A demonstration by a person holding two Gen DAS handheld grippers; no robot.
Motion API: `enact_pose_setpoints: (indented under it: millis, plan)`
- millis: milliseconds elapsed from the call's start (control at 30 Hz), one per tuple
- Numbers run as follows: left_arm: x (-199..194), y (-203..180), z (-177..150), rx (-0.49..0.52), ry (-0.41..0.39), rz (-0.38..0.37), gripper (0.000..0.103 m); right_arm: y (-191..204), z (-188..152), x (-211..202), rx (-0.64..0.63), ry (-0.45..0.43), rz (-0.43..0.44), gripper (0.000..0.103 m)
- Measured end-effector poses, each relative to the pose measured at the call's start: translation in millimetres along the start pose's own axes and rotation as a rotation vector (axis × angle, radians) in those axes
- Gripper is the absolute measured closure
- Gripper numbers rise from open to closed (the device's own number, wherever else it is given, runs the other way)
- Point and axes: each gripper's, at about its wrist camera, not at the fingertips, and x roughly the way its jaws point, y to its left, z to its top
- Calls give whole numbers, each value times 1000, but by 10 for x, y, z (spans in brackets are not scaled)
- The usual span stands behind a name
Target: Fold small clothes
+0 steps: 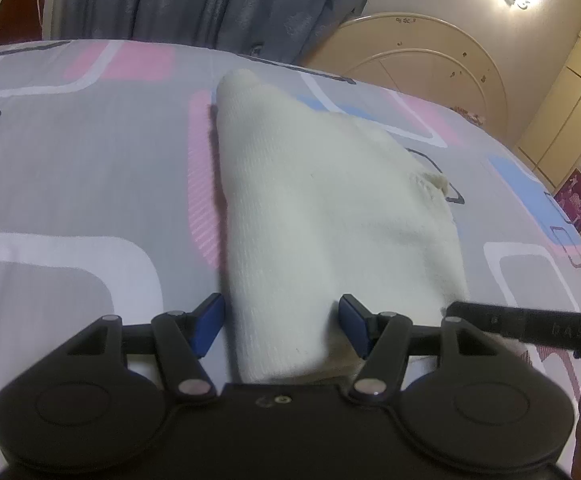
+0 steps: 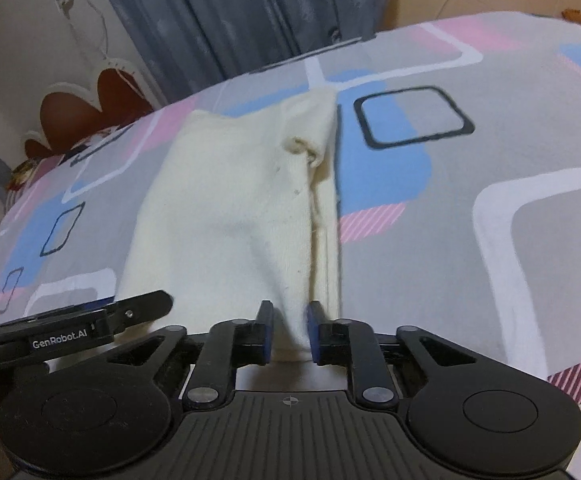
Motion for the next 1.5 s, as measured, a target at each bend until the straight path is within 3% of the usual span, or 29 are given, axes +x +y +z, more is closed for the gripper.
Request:
enact_pose_setpoints:
  millis: [133,233,333,367,467,700,767,833,867,900,933,967,1200,1233,1300,1333,1500]
  plan:
    - [-6,-18,-12,2,2,1,42,2,25,-17,10,-27,-24,84]
    - [-12,-36,-34,7,3,6,43,0,10,55,3,0,-28,84]
    - [-13,-52,-40,14,4,8,54,38,30,72,-35,32,-27,84]
    - [-21,-47,-38,6,6,3,58,32,52,61,-29,44,-16,97]
    - [-64,-46,-24,-8,14,-14,65,-35,95,-51,0,70,29,99]
    - [-25,-55,-47,6,24,-13,62,-100,13,-6,-55,80,-69,99]
    - [-63,-74,10,12,22,9,55,-60,45,-62,-73,54,-70,98]
    - [-145,-80,71,7,-10,22,52,-62,97,-132,-52,26,-48,87]
    - [-191,-78,115,-2,-30,17,49,-72,141,-167,-38,4,-40,67]
    - [-228,-82,164,-8,-51,16,48,-71,198,-199,-29,-23,-42,34]
    - [-246,-90,219,-9,-66,16,47,-61,255,-232,-30,-62,-42,23]
    - [-245,-97,268,-11,-74,14,47,-59,321,-243,-36,-90,-33,20]
    - [21,-58,676,-59,-107,29,47,-10,809,57,-20,-137,-41,24]
    - [69,-43,725,-65,-113,31,47,-2,870,114,-21,-143,-47,31]
    - [187,-33,845,-75,-120,38,47,-12,1003,290,-7,-122,-59,77]
    - [253,-37,905,-73,-123,47,47,-26,1065,384,7,-109,-63,81]
    - [567,-14,1120,-72,-106,79,47,-11,1306,670,-19,-115,-88,81]
